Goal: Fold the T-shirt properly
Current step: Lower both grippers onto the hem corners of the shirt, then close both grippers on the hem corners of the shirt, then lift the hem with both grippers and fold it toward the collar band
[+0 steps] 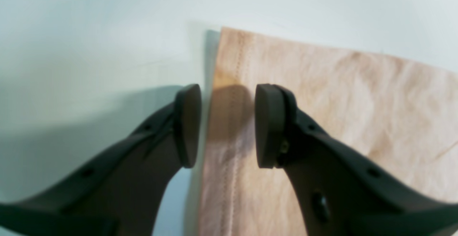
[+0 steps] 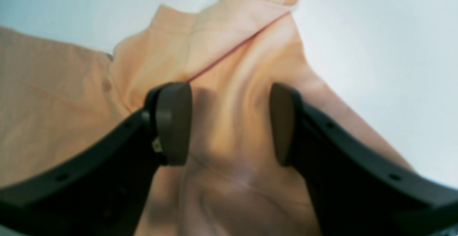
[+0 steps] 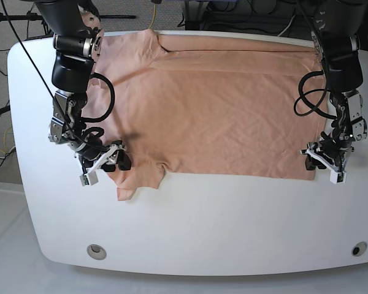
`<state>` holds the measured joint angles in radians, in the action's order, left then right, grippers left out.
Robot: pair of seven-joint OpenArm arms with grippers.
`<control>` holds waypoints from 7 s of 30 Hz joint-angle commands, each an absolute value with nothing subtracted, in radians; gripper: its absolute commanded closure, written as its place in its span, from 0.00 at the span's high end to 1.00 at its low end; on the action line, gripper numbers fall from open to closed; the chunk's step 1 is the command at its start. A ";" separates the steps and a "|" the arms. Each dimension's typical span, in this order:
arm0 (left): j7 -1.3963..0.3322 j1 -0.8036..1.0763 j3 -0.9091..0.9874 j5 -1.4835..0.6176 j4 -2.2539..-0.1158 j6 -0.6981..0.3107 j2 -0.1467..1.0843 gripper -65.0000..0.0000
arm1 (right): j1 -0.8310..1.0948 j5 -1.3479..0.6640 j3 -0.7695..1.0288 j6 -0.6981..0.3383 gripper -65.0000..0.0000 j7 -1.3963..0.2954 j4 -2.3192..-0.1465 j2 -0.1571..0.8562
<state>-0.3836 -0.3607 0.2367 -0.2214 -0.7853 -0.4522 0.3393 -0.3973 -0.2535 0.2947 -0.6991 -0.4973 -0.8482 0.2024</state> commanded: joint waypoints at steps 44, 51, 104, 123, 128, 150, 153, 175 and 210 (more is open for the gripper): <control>-0.388 -0.354 0.230 -0.227 -0.802 -0.449 0.376 0.00 | -0.421 -0.240 0.292 -0.698 0.51 -0.505 -0.850 0.209; -0.383 -0.352 0.230 -0.230 -0.804 -0.451 0.380 0.00 | -0.420 -0.241 0.291 -0.698 0.51 -0.505 -0.848 0.209; -0.379 -0.334 0.227 -0.220 -0.797 -0.455 0.359 0.00 | -0.603 -0.264 0.289 -0.676 0.58 -0.370 -0.643 0.257; -0.378 -0.336 0.226 -0.193 -0.799 -0.455 0.351 0.00 | -0.603 -0.221 0.284 -0.528 0.60 -0.381 -0.630 0.257; -0.376 -0.331 0.227 -0.199 -0.803 -0.456 0.353 0.00 | -0.588 -0.192 0.279 -0.576 0.59 -0.362 -0.610 0.254; -0.375 -0.330 0.230 -0.210 -0.804 -0.459 0.359 0.00 | -0.586 -0.275 0.222 -0.648 0.27 -0.340 -0.577 0.236; -0.372 -0.330 0.230 -0.211 -0.804 -0.457 0.359 0.00 | -0.588 -0.285 0.213 -0.641 0.22 -0.346 -0.578 0.238; -0.378 -0.319 0.232 -0.217 -0.906 -0.466 0.358 0.00 | -0.581 -0.272 0.225 -0.633 0.00 -0.590 -0.754 0.240; -0.413 -0.103 0.253 -0.296 -1.274 -0.474 0.376 0.00 | -0.318 -0.286 0.221 -0.620 0.00 -0.848 -1.357 0.236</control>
